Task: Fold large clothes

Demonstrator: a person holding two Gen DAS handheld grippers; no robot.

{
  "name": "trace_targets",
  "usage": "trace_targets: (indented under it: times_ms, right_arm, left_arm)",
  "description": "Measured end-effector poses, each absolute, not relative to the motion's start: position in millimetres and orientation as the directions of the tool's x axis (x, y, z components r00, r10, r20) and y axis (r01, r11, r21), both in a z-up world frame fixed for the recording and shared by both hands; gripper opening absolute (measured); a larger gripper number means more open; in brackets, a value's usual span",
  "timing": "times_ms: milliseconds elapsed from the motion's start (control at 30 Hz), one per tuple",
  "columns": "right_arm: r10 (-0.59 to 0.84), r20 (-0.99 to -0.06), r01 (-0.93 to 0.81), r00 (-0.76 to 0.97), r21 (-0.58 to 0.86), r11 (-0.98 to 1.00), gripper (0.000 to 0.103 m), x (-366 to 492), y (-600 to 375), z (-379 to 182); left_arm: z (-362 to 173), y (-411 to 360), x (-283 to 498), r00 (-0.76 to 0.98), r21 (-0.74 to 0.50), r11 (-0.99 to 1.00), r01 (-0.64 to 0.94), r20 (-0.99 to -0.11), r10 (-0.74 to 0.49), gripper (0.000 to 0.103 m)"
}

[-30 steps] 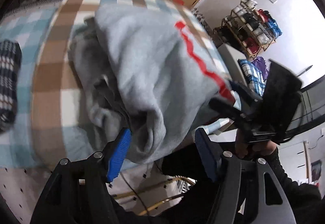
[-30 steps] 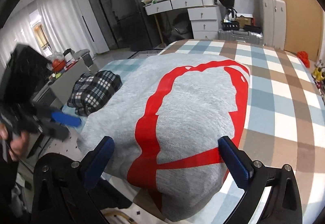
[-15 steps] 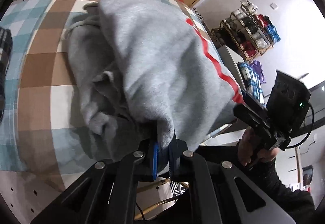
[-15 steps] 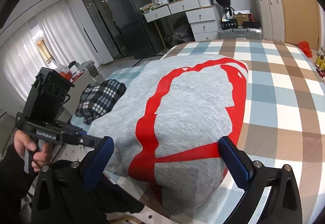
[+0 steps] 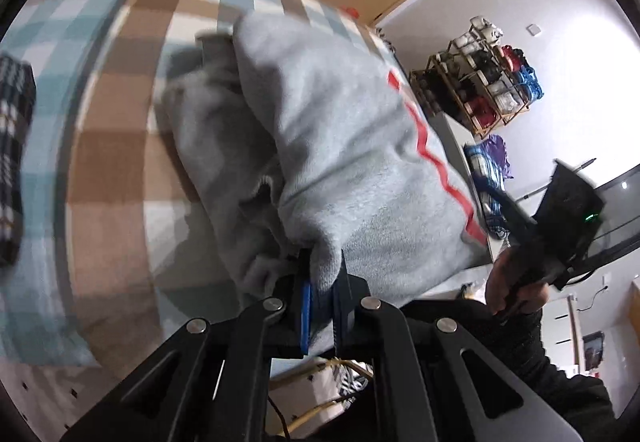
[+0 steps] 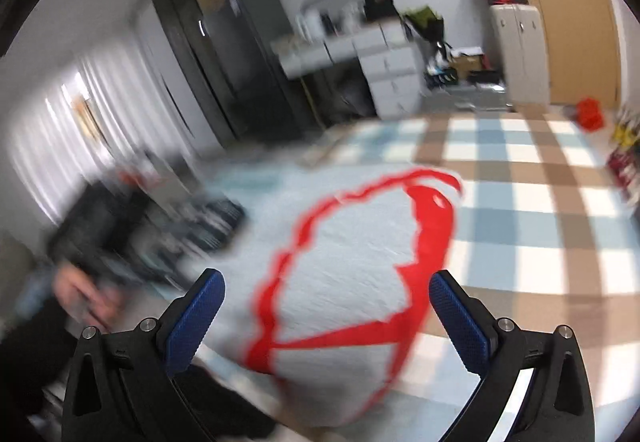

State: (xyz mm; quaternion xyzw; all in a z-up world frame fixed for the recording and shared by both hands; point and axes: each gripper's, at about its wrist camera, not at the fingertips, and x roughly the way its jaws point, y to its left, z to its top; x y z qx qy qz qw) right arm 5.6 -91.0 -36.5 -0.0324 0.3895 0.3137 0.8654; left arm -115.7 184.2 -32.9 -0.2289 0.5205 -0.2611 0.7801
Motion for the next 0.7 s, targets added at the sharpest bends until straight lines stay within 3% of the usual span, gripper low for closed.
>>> trace_targets:
  times_ms: [100, 267, 400, 433, 500, 533, 600, 700]
  right_arm:
    - [0.471, -0.802, -0.618, 0.367, 0.168, 0.768, 0.102, 3.9, -68.5, -66.9]
    - [0.455, -0.825, -0.604, 0.335, 0.183, 0.776, 0.102, 3.1, -71.8, -80.9]
    - [0.416, -0.866, -0.591, 0.279, 0.186, 0.785, 0.102, 4.9, -69.2, -98.0]
    - [0.38, -0.892, -0.6, 0.245, 0.169, 0.782, 0.102, 2.9, -63.4, -109.7]
    - [0.19, -0.955, -0.651, 0.226, -0.004, 0.759, 0.096, -9.9, -43.4, -140.6]
    - [0.209, -0.918, -0.708, 0.336, -0.1, 0.699, 0.095, -29.1, -33.5, -138.1]
    - [0.194, -0.915, -0.71, 0.354, -0.128, 0.693, 0.088, -38.0, -30.9, -135.1]
    - [0.29, -0.905, -0.677, 0.312, 0.002, 0.736, 0.088, -34.9, -52.4, -113.6]
  left_arm:
    - [-13.6, 186.5, -114.8, 0.343, -0.607, 0.767, 0.207, -0.689, -0.638, 0.003]
    - [-1.6, 178.8, -114.7, 0.329, -0.55, 0.795, 0.256, -0.724, -0.606, 0.003]
    - [-42.9, 183.6, -120.0, 0.283, -0.569, 0.795, 0.213, -0.743, -0.607, 0.003]
    - [-61.6, 186.0, -123.5, 0.269, -0.589, 0.787, 0.182, -0.74, -0.616, 0.004]
    - [-86.5, 192.3, -131.9, 0.267, -0.647, 0.752, 0.128, -0.707, -0.654, 0.004]
    - [-91.4, 197.3, -137.9, 0.289, -0.669, 0.735, 0.112, -0.686, -0.668, 0.004]
    - [-82.7, 203.1, -145.5, 0.336, -0.665, 0.737, 0.12, -0.671, -0.66, 0.007]
    - [-50.2, 212.4, -153.7, 0.405, -0.621, 0.771, 0.141, -0.674, -0.617, 0.008]
